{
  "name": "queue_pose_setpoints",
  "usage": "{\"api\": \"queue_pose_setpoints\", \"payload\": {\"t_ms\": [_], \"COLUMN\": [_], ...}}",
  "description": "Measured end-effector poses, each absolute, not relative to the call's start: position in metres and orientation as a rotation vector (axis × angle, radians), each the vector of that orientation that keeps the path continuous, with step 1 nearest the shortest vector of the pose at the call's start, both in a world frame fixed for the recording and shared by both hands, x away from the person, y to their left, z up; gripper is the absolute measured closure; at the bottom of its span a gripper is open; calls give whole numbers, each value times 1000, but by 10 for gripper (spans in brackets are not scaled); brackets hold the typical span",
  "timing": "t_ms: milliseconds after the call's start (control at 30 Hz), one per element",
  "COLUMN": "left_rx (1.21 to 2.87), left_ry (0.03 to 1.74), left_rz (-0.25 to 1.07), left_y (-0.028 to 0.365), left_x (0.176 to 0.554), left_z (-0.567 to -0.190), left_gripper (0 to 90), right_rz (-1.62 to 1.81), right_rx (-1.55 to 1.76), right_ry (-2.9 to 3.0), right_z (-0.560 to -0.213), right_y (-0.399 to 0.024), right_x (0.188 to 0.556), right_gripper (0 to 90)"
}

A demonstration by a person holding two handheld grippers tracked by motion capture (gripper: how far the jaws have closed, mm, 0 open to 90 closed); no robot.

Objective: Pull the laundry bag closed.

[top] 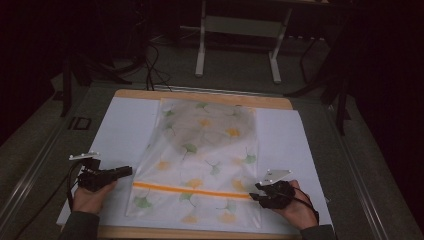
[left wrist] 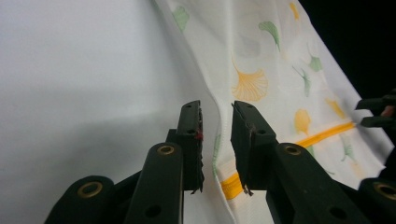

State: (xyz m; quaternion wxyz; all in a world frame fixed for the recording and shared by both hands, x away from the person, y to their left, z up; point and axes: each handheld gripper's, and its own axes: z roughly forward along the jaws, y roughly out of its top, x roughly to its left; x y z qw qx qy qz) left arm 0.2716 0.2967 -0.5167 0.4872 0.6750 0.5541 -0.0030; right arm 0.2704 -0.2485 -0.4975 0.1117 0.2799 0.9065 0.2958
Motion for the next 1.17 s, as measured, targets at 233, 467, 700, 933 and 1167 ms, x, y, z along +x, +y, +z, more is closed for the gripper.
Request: {"api": "queue_pose_setpoints", "payload": {"t_ms": [233,467,700,933,1167], "left_rx": [1675,1705,1723,1752,1785], "left_ry": [1305,1276,1267,1263,1268], "left_rz": [79,158,220,265,346], "left_y": [295,293,291,288,288], "left_x": [269,266,263,261,259], "left_z": [-510,-506,-506,-508,-511], "left_gripper": [734,726,721,718,694], "right_rz": [958,973,1007,1035,1028], "right_rx": [934,971,1009,1044,1056], "right_ry": [2565,2514,2456,2420,2412], "right_z": [-502,-504,-506,-510,-513], "right_y": [-263,-269,-275,-282,-283], "right_x": [272,271,271,270,270], "right_gripper": [586,586,586,587,586]}}
